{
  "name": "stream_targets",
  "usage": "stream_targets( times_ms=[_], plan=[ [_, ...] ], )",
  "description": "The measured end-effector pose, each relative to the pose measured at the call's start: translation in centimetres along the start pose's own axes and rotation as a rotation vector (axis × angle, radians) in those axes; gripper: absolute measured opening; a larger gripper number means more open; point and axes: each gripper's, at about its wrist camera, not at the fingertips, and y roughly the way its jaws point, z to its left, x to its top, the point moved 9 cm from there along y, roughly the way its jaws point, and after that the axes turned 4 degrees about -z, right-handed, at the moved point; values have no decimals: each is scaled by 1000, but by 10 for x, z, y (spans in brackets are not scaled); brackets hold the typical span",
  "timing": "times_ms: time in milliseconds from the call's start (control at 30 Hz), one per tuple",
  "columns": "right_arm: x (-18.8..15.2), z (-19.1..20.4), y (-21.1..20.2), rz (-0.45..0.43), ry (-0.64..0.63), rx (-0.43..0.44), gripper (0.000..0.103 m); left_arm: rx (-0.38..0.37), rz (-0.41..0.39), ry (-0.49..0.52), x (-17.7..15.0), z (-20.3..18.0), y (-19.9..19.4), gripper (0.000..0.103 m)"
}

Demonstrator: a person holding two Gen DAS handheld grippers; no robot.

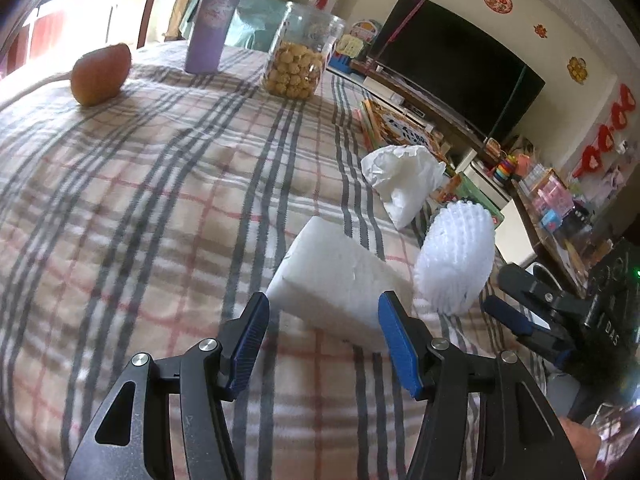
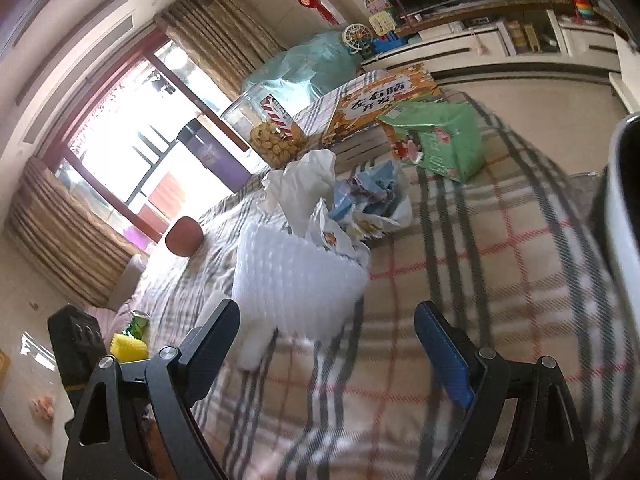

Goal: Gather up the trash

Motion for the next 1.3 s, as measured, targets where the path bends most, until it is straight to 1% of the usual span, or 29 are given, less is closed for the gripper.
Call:
stream_targets(
  times_ms=[33,67,100,133,200,233,300,400,533,567,600,767,867,933,967,1000,1033,1067,1133,1167,1233,1267,1300],
  plan=[
    [0,0,6,9,9,7,89,-2,2,-1,1,0,4,56],
    [0,1,10,16,14,14,86,-4,1,-1,1,-1,5,56],
    [-1,1,14,25,14,18,76,-7,-1,2,2,-2,8,56],
    [-3,2,18,37,11,18,69,-12,-6,5,3,-2,9,55],
    [-7,2,21,51,4,7,33,-17,-12,11,3,-3,9,48],
    [-9,2,20,49,-1,-3,29,-14,-18,18,3,-3,9,47],
    [-11,2,15,46,-4,7,25,-9,-33,39,3,-4,5,38],
    [-15,2,2,41,-8,16,23,-2,-60,72,2,-9,-6,29],
    [-19,2,-18,22,-36,11,21,-10,-95,131,-1,-24,-22,22],
    [-19,1,-23,15,-46,6,20,-15,-98,142,-3,-27,-25,2],
    [-19,1,-30,5,-57,0,20,-24,-92,156,-6,-32,-27,0],
    [-16,-8,-60,-51,-94,-41,19,-41,-76,216,-21,-50,-30,0],
    [-14,-19,-74,-70,-86,-63,19,-49,-49,187,-24,-48,-29,0],
    [-13,-24,-80,-76,-81,-72,19,-40,-42,178,-21,-48,-27,5],
    [-13,-25,-83,-80,-78,-75,19,-36,-40,179,-20,-50,-27,14],
    [-14,-28,-86,-84,-74,-79,19,-27,-44,183,-18,-51,-25,27],
    [-15,-31,-89,-90,-71,-85,19,-12,-52,187,-15,-53,-23,36],
    [-15,-33,-90,-93,-68,-88,19,1,-60,193,-16,-56,-23,51],
    [-17,-37,-93,-96,-61,-92,19,14,-69,220,-16,-64,-17,52],
    [-18,-39,-94,-97,-55,-93,19,23,-57,238,-19,-67,-11,56],
    [-18,-42,-97,-100,-50,-98,19,60,-34,269,-23,-70,4,57],
    [-18,-43,-98,-101,-51,-101,19,73,-24,277,-24,-71,9,55],
    [-18,-44,-100,-104,-52,-102,19,93,-10,285,-25,-72,14,46]
  ],
)
